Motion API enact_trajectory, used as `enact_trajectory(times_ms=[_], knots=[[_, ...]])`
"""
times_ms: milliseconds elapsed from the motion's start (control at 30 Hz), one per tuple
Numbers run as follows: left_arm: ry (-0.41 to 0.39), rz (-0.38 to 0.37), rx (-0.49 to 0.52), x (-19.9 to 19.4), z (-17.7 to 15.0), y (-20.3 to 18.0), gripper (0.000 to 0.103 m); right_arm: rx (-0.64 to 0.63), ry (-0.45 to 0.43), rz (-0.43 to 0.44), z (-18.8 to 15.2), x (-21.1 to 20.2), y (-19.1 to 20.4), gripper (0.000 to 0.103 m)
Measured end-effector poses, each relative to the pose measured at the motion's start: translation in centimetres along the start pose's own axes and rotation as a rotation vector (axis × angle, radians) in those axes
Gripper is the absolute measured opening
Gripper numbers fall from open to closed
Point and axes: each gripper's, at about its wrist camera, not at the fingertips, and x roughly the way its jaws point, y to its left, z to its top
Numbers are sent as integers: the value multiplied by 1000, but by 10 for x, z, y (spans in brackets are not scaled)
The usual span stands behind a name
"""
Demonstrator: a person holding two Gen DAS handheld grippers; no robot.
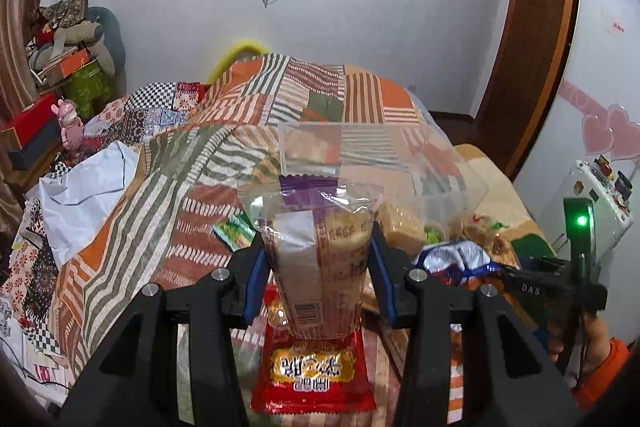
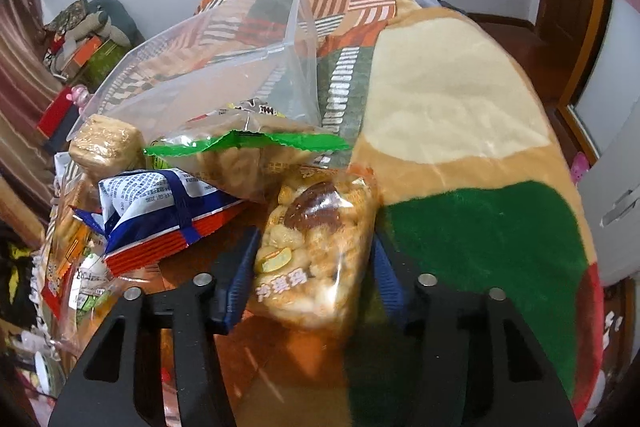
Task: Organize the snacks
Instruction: 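Lower the bread package into the box with left gripper while right drops cookie bag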
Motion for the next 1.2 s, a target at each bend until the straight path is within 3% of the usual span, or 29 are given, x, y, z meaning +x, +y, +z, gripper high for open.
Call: enact_trajectory(times_ms=[333,800,967,1200], knots=[[-82,-11,-7,-5,31,-3,45,6,-101,-21,4,-48,-12,46],[-137,-4,-7,14,78,-9,45,-59,-286,102,59,-74,34,45],[-116,-22,-22,32,88,-8,45,-69,-295,136,76,-63,47,45],[-20,-19,-26,79,92,-6,45,-85,-253,149,95,-29,60,45]])
